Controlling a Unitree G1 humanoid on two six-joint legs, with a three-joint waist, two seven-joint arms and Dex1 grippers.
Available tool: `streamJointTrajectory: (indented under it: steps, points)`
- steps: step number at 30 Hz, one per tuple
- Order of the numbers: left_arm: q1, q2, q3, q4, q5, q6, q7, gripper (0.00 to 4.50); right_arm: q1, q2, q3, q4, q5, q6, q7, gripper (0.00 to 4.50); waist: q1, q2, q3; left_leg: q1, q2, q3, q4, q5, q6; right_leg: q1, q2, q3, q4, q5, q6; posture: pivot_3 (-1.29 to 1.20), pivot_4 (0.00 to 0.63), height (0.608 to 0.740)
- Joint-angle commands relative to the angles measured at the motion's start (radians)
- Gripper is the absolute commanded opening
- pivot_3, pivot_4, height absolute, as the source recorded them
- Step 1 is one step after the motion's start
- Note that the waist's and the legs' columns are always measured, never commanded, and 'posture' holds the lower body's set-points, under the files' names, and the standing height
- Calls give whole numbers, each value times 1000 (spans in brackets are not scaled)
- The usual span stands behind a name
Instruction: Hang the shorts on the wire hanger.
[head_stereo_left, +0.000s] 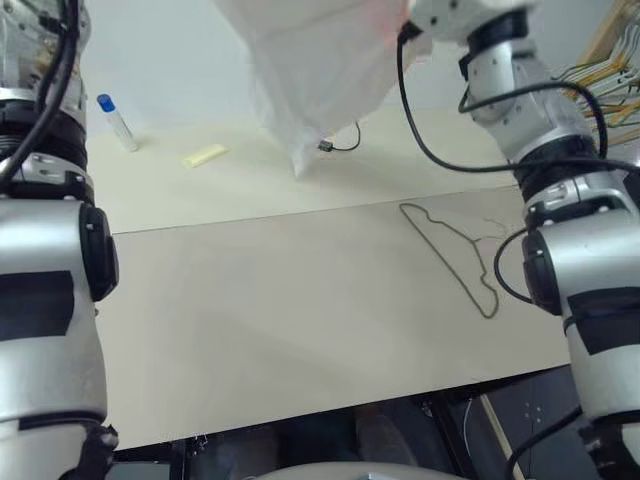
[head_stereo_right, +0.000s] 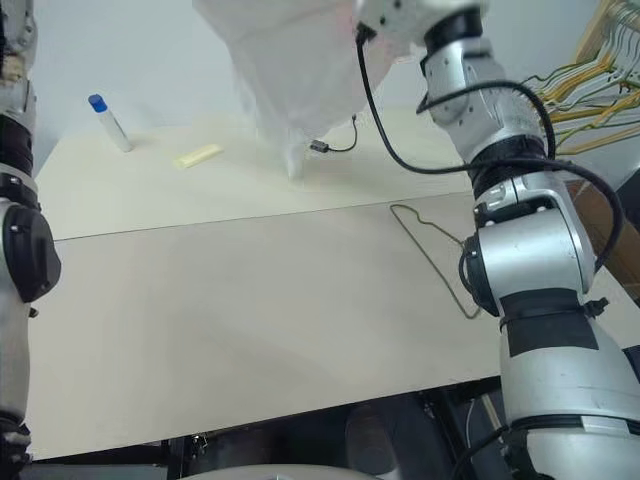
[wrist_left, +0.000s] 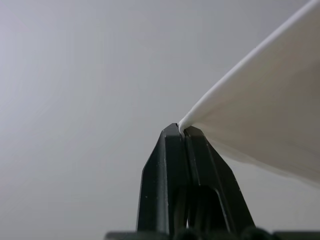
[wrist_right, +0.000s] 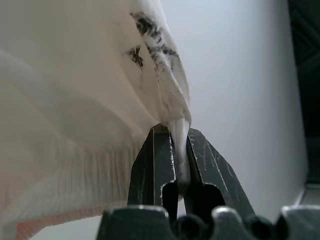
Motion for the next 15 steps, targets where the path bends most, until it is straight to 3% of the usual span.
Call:
streamJointTrajectory:
  steps: [1, 3, 6, 10, 15]
  points:
    - [130, 52, 40, -83, -84, -113, -181, 28, 128, -60, 14, 3, 27, -126, 81, 0, -2, 0, 0, 1, -2, 0, 0, 1, 2, 3, -1, 0, -2, 0, 1, -110, 0, 740]
    - [264, 68, 52, -206, -159, -133, -331, 28, 213, -81, 44, -20, 19, -221, 137, 0, -9, 0, 0, 4, -3, -2, 1, 2, 3, 10, -2, -2, -8, 2, 3, -115, 0, 740]
    - [573, 135, 73, -561, -352, -15, -609, 28, 328, -104, 88, -45, 10, -337, 242, 0, -36, 0, 1, 7, -5, -3, 0, 5, 5, 14, -4, -1, -8, 4, 6, -110, 0, 740]
    - [908, 275, 124, -956, -550, 256, -845, 28, 419, -111, 128, -62, 10, -428, 378, 0, -82, 0, 0, 10, -3, -5, 1, 5, 5, 16, -3, -1, -7, 4, 6, -94, 0, 740]
    - [1250, 503, 215, -1231, -678, 439, -1136, 28, 471, -123, 192, -85, -26, -507, 480, 0, -107, 0, 1, 25, 1, -6, -2, 4, 6, 30, 3, 0, -12, 3, 5, -66, 0, 740]
